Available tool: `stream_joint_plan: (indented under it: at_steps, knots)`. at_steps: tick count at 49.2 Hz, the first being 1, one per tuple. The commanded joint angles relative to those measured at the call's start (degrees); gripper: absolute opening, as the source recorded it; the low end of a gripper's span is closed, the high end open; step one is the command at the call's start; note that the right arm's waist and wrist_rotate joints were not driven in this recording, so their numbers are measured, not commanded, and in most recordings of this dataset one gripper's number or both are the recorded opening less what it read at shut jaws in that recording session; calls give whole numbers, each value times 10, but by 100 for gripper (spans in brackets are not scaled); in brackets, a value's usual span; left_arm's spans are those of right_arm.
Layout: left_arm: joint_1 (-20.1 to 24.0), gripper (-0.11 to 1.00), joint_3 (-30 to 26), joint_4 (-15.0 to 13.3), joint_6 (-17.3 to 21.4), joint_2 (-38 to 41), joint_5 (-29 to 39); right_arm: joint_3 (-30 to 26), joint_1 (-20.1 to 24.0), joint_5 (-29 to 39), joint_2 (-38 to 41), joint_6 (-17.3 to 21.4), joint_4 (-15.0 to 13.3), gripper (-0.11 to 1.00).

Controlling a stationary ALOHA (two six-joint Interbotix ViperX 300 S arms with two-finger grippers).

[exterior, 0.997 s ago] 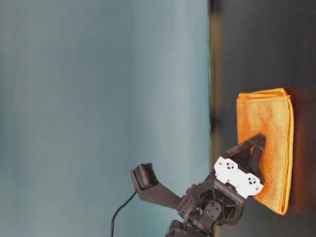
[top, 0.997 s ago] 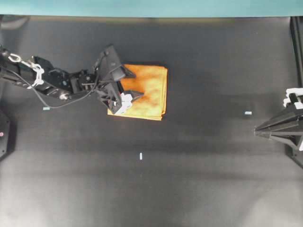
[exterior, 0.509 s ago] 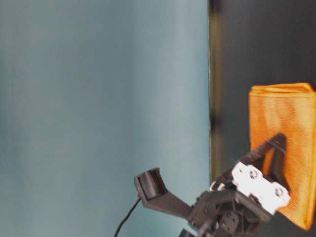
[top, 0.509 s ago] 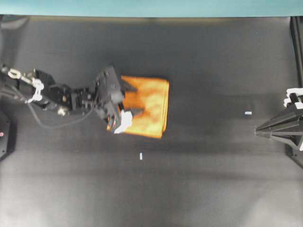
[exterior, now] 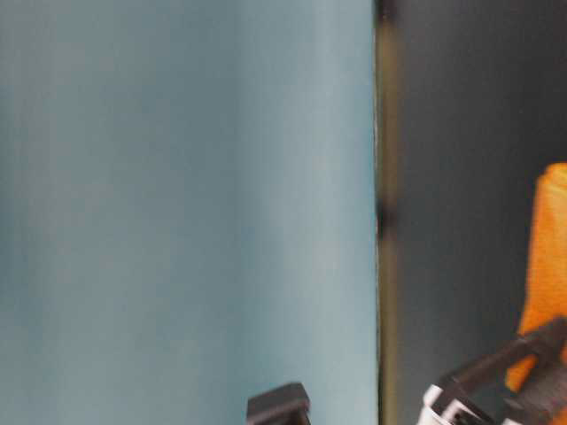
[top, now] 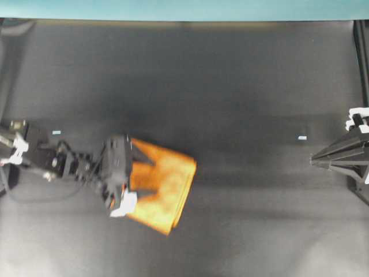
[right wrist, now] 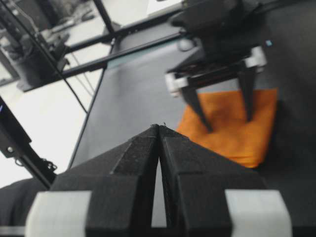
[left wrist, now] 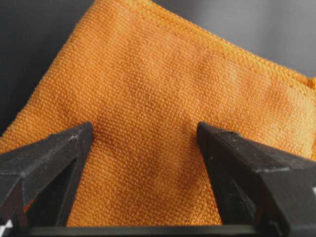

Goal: Push an orange cloth with the left arm to wipe the desk.
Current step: 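Press the left gripper on the cloth and drag it toward the front-left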

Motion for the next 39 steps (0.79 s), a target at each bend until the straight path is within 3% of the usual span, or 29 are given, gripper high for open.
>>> stream_joint_plan:
  at_steps: [1, 23, 39]
  knots:
    - [-45, 83, -7, 2, -6, -4, 4, -4, 0, -5, 1, 0, 1, 0]
    - [-190, 83, -45, 2, -24, 10, 60, -4, 0, -3, -2, -1, 3, 0]
    - [-198, 83, -55, 2, -15, -6, 75, -4, 0, -4, -2, 0, 4, 0]
